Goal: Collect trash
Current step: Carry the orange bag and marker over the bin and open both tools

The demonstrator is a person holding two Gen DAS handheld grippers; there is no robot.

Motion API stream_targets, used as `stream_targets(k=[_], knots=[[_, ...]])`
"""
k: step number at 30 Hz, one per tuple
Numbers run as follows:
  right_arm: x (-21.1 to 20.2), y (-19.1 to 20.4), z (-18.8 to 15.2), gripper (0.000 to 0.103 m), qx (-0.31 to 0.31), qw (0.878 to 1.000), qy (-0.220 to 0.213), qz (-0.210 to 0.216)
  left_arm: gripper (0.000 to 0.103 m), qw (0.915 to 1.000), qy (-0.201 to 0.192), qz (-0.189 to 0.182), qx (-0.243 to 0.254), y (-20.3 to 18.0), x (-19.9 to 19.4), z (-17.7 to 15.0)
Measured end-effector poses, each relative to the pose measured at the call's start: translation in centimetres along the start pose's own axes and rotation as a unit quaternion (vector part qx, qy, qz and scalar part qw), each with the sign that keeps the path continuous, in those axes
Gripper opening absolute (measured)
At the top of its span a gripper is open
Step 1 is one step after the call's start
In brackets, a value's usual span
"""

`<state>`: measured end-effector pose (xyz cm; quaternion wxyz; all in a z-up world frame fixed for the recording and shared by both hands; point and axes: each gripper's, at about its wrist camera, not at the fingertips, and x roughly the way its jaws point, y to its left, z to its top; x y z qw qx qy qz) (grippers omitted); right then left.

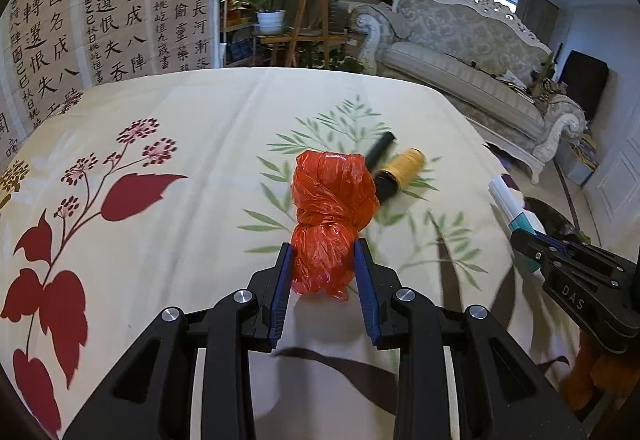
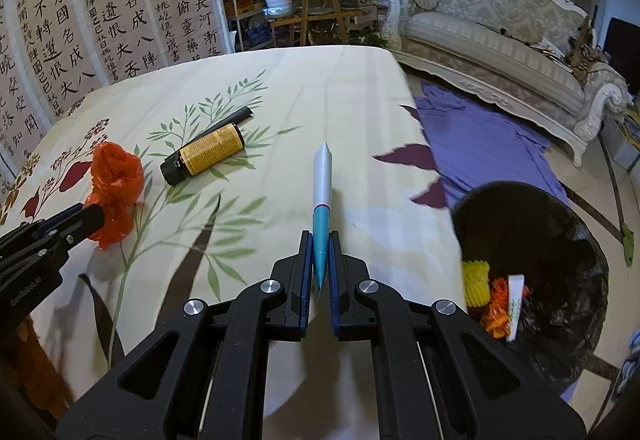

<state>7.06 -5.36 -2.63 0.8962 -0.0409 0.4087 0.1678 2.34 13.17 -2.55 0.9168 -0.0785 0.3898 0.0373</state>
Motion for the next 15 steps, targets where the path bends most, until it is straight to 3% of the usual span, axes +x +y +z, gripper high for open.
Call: stream_targets(k=[15], knots=[[-4.3,-5.5,-1.8,0.008,0.045,0.998,-0.036,-0.034,0.032,0.997,-0.012,-0.051,0.057,-7.7,-0.6,-0.4]])
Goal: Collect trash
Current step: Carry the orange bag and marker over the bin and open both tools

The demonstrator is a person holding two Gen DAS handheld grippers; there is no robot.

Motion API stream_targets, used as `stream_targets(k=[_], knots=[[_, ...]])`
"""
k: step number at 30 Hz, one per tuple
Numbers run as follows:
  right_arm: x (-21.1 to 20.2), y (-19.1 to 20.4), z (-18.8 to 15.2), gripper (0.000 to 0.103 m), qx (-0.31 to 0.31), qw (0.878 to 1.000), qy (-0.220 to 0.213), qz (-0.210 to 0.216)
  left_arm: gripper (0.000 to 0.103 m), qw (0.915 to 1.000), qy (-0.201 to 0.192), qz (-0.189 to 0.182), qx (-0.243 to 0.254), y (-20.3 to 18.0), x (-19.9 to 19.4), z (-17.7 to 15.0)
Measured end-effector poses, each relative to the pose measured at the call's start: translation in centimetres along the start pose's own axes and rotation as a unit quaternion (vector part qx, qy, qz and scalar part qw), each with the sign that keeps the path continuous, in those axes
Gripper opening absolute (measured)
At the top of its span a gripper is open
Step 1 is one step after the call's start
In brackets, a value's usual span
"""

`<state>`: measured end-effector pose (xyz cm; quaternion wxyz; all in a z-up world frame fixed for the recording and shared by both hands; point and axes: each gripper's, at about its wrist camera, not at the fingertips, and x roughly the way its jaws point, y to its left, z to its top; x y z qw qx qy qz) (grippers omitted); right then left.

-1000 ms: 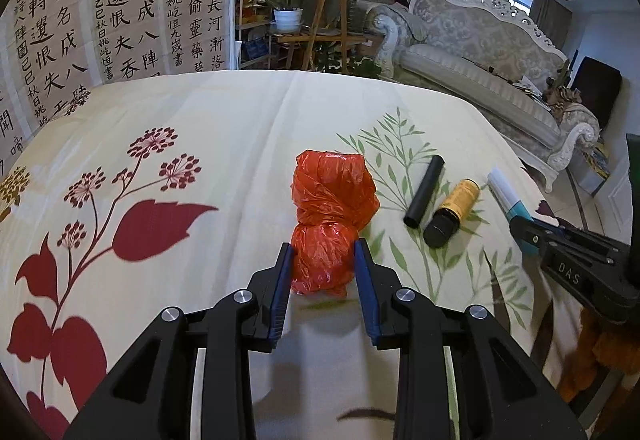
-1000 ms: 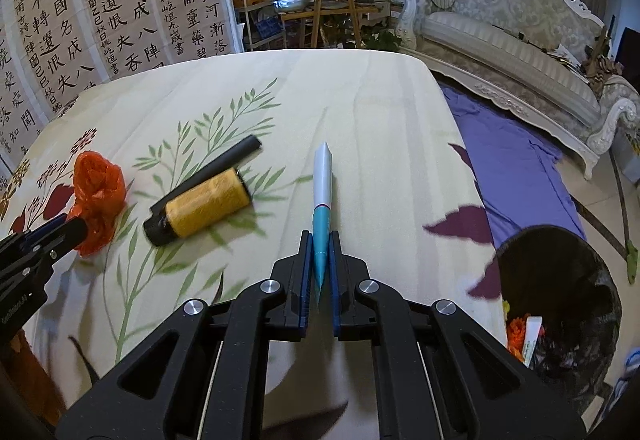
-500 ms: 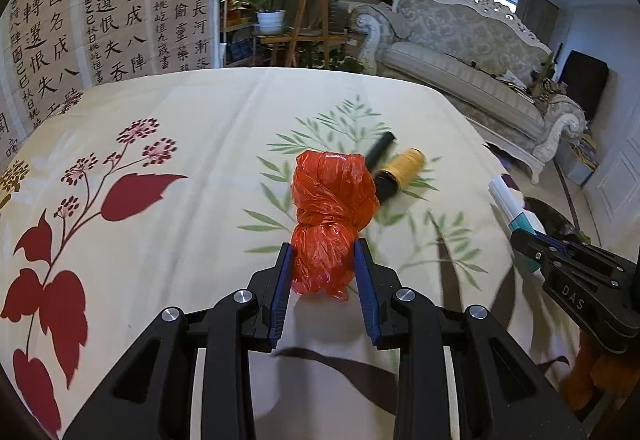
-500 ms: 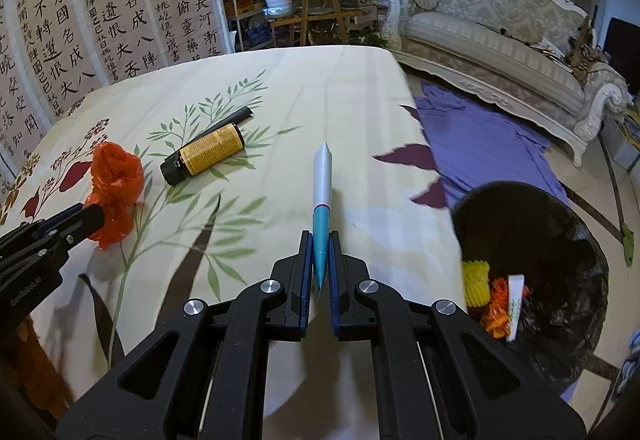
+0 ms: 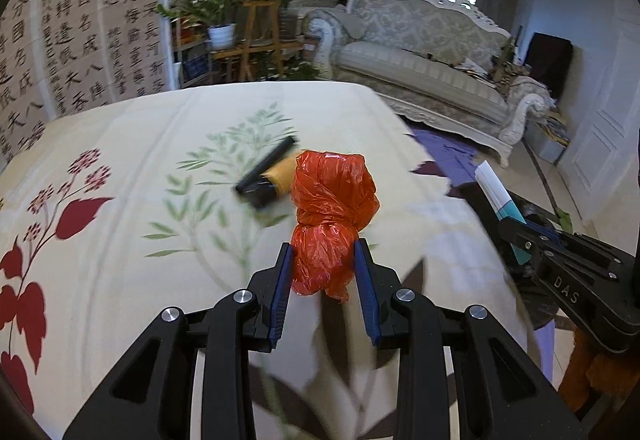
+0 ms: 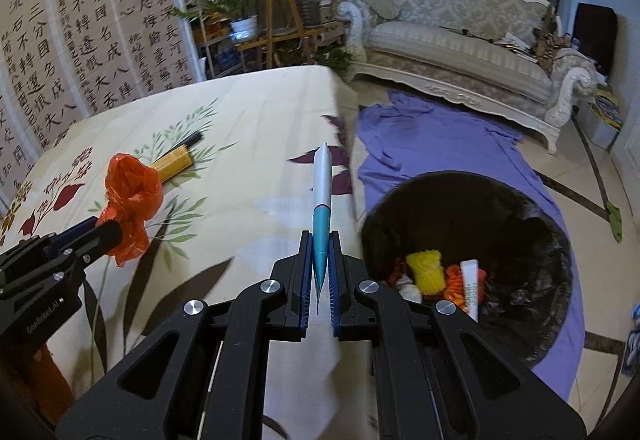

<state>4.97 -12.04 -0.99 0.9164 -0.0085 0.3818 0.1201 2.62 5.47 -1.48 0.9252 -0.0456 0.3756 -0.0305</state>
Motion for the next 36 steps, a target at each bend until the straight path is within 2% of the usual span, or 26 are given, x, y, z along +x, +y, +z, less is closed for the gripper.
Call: stream_targets(k=[17,25,31,33,34,36], knots=[[-0.6,-9.0,-1.1,0.008,0.069,0.995,-0.01,-0.076,0.032,0.994,0.008,-0.07,0.084,-10.4,3.3,1.3],[0.1,-12.0,-1.2,0.008,0.091,0.992,-0.008,-0.09,0.032,0.9904,0.016,-0.079,0.112,-14.3,5.7,1.7],[1.0,-13.6,-1.2,0.008,0.108,0.99,-0.004,-0.092,0.032,0.9882,0.02,-0.08,0.13,-15.5,7.0,2.2],[1.3,-14.0,-1.2,0.011,0.114,0.989,-0.006,-0.092,0.033,0.9874,0.021,-0.077,0.137,-16.0,7.4,2.2],[1.4,-14.3,-1.2,0.013,0.118,0.989,-0.006,-0.092,0.037,0.9876,0.019,-0.073,0.138,-16.1,7.5,2.1],[1.7,-14.8,-1.2,0.026,0.125,0.988,-0.006,-0.095,0.041,0.9876,0.019,-0.071,0.138,-16.2,7.6,2.1]])
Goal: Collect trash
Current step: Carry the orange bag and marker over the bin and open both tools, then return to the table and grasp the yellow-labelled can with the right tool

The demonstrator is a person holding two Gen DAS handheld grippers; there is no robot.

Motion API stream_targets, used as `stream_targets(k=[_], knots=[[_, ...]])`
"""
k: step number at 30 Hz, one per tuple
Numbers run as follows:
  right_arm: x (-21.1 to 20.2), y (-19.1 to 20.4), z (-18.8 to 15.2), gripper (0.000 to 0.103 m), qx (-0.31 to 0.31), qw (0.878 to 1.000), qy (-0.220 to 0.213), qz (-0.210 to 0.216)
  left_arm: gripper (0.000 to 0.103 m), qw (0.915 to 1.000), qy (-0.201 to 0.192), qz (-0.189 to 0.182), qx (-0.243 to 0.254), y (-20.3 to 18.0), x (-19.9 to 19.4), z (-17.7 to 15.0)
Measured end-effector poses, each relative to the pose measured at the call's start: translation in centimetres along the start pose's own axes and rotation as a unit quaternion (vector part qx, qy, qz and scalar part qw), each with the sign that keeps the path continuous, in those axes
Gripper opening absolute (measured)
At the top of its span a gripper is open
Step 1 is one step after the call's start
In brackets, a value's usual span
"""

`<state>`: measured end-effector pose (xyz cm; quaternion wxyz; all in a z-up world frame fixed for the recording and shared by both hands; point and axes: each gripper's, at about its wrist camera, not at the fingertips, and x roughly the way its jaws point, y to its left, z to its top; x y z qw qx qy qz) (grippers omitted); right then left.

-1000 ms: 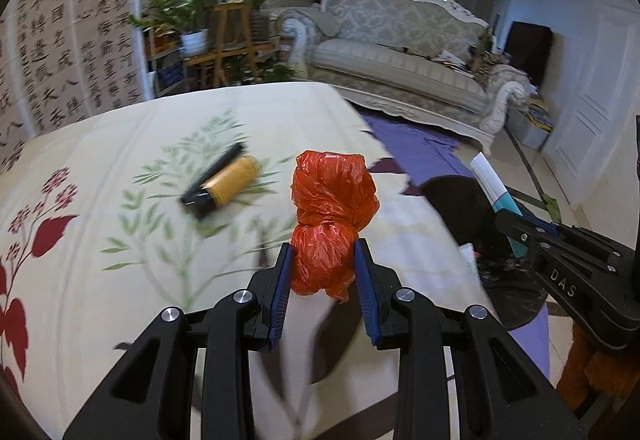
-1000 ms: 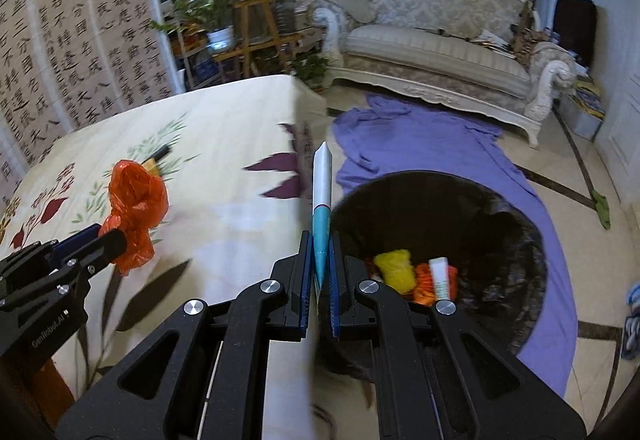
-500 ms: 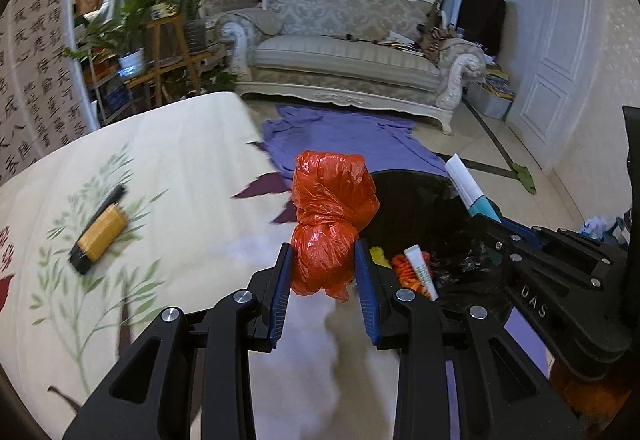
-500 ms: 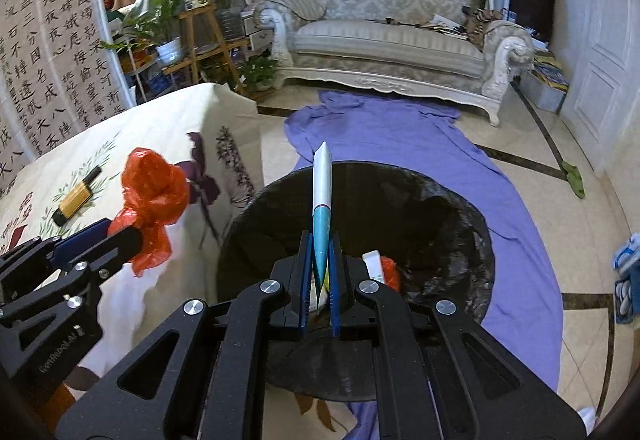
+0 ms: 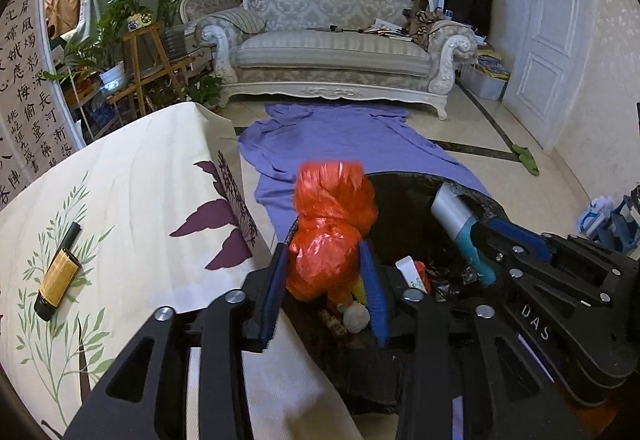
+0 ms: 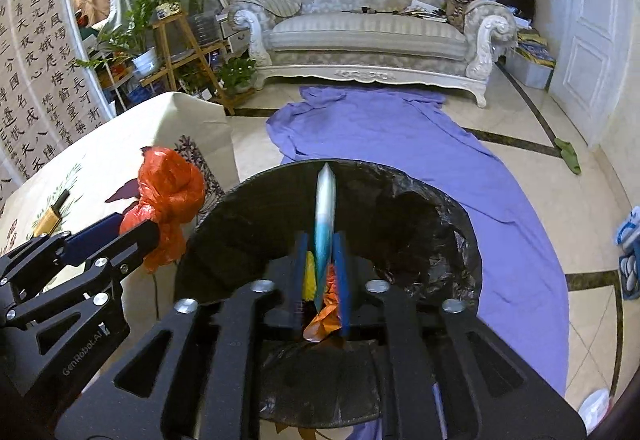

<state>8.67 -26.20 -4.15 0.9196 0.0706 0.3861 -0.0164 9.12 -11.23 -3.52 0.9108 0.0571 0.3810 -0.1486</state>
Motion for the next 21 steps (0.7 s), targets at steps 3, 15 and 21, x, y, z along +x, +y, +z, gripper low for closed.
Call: stream_targets(k=[3,15,21], knots=[[0.1,-0.5,0.0,0.026,0.008,1.0,0.001,-0.002,0.054,1.0,-0.003,0.005,0.001,-0.2,0.1,0.1],[-0.5,1.1,0.2,0.039,0.005,1.0,-0.005,0.002,0.07,0.999,-0.017,0.04,-0.014,2.6,-1.7,-0.6],[-0.4,5.4,0.7,0.042,-0.024,0.999,-0.003,0.035,0.071,0.9965,-0.016,0.068,-0.045,6.6,-3.4,-1.9]])
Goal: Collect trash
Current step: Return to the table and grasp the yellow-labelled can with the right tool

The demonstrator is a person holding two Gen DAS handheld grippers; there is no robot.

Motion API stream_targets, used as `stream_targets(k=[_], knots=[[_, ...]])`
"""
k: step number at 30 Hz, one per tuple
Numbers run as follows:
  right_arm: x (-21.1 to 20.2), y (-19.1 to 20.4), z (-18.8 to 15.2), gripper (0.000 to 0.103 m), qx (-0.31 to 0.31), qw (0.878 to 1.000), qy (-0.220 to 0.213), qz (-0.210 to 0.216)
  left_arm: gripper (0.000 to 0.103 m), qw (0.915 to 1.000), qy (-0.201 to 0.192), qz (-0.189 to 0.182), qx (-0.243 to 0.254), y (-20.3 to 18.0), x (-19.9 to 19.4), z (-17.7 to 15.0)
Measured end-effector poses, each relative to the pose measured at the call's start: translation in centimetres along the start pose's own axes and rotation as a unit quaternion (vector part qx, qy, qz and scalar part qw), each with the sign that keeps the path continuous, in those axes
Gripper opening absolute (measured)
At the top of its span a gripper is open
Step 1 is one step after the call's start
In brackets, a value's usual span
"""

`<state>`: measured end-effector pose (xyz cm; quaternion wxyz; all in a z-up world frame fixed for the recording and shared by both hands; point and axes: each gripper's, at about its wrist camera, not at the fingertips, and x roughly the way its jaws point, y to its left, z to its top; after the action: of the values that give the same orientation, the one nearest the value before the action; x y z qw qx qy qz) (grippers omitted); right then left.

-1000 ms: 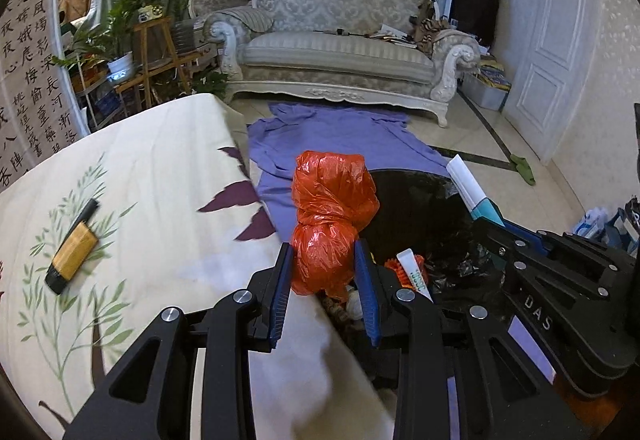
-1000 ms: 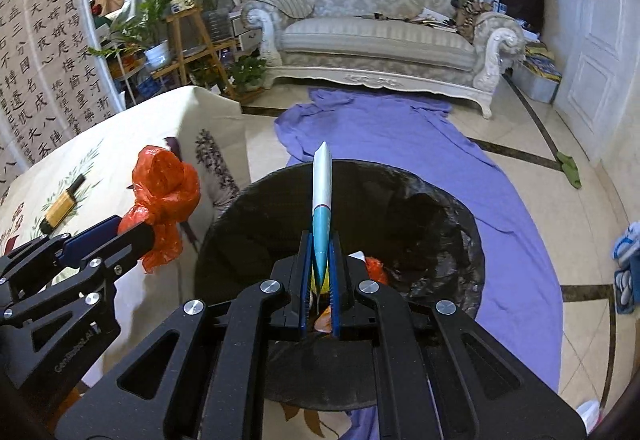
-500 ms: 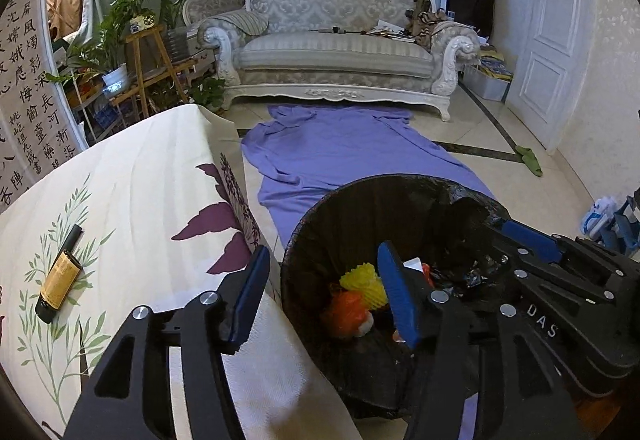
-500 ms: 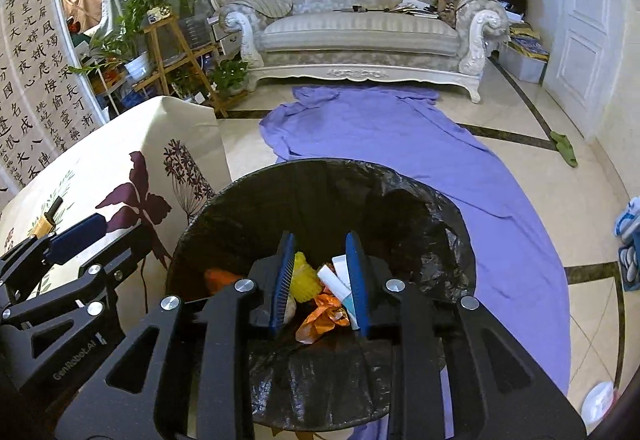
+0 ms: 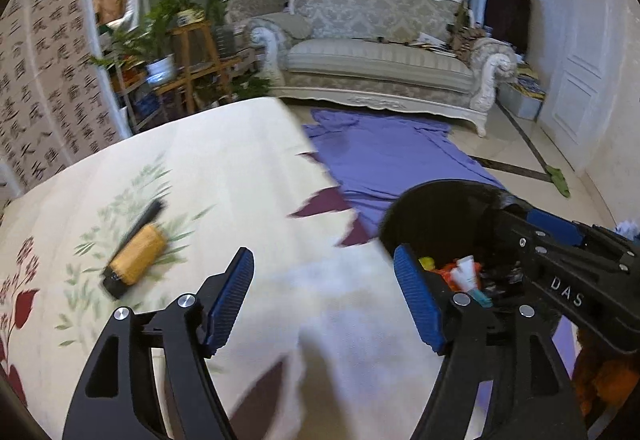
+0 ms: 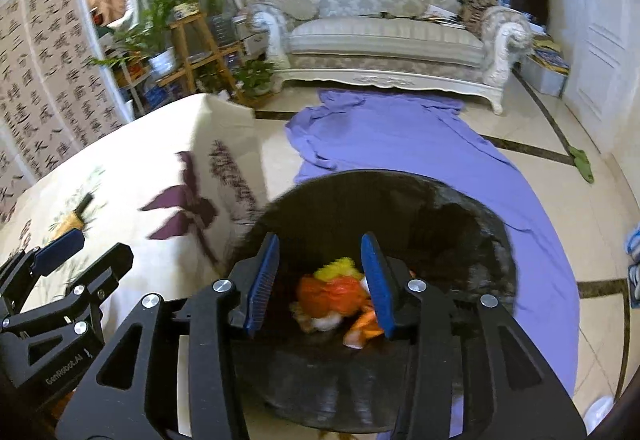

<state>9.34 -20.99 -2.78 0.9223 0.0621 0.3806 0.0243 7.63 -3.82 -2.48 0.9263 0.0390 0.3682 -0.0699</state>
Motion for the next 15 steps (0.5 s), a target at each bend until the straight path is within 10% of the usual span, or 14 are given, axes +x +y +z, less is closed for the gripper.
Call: stream_targets(k=[15], knots=[[0.9,14.8,0.8,0.042,-0.102,0.99,0.013,0.097,0.07,0.992,0.001,0.094,-0.085,12.2,-3.1,-2.7]])
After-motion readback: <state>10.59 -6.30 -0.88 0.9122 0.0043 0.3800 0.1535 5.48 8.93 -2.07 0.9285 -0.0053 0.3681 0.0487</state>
